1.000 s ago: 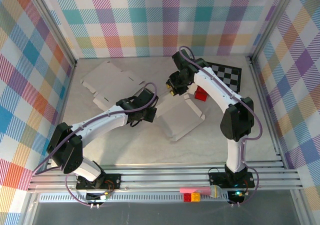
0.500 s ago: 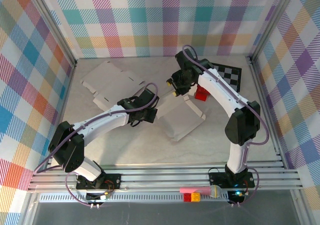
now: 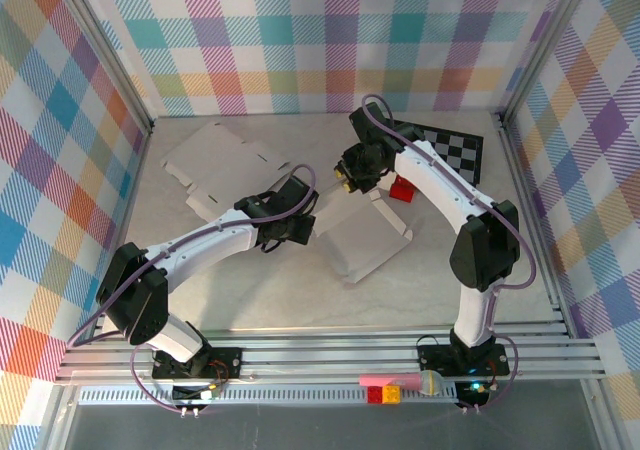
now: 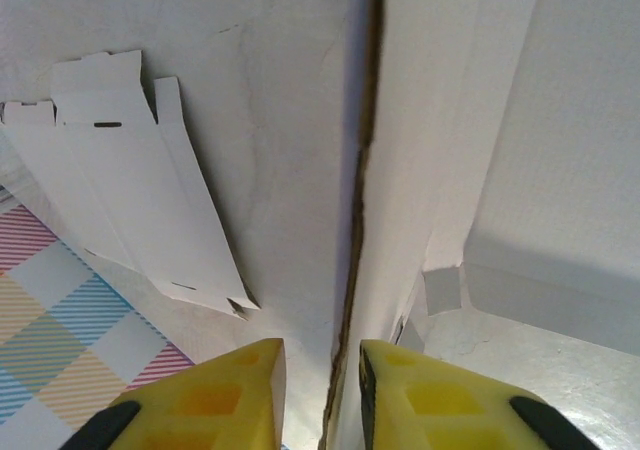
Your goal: Fold the paper box
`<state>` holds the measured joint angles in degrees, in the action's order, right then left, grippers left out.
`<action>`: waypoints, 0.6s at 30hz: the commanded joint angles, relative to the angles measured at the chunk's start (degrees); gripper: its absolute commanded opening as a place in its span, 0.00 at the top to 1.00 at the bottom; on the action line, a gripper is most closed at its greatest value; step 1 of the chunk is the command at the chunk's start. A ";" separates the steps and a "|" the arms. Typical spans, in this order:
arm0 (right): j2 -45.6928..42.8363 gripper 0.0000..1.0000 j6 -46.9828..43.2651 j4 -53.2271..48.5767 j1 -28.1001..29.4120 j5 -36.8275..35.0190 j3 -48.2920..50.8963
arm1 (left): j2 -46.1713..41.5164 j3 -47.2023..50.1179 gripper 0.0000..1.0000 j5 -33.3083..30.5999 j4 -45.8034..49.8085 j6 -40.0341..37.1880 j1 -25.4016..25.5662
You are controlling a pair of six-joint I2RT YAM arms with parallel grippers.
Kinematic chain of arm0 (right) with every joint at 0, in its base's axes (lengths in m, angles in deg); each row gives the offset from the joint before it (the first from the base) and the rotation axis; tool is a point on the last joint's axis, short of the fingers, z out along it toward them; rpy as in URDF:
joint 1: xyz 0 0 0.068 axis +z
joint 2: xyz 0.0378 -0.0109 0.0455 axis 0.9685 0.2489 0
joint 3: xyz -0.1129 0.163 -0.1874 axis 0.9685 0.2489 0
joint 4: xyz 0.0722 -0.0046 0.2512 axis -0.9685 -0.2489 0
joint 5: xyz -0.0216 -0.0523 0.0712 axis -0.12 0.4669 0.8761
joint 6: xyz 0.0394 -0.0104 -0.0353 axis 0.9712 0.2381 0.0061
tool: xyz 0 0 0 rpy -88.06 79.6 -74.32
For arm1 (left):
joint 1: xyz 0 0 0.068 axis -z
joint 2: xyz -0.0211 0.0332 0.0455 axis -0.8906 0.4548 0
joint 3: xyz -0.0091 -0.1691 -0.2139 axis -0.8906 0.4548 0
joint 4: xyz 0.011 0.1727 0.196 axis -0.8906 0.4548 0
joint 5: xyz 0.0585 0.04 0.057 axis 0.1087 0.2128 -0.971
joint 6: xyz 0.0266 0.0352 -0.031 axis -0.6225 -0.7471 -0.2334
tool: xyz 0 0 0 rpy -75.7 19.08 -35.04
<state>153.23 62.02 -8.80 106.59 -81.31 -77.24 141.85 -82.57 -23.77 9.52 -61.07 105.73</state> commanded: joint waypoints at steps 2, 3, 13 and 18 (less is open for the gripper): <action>-1.39 0.83 -0.22 1.04 -0.33 -0.43 0.22 | 0.26 -1.65 1.00 0.48 1.15 -0.10 0.37; -1.35 0.85 -0.16 1.14 -0.37 -0.34 0.27 | 0.33 -1.68 1.00 0.58 1.19 -0.10 0.33; -1.22 1.00 0.26 0.95 -0.33 -1.20 0.54 | -0.07 -1.68 0.94 0.83 1.44 0.06 0.37; -2.40 1.00 3.14 -0.69 -0.12 -2.23 2.49 | -5.39 -1.33 0.62 1.46 3.12 3.37 0.21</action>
<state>153.10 62.81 -8.03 106.62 -82.22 -76.34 141.07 -82.72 -23.18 10.11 -60.06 105.73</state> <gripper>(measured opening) 0.046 0.346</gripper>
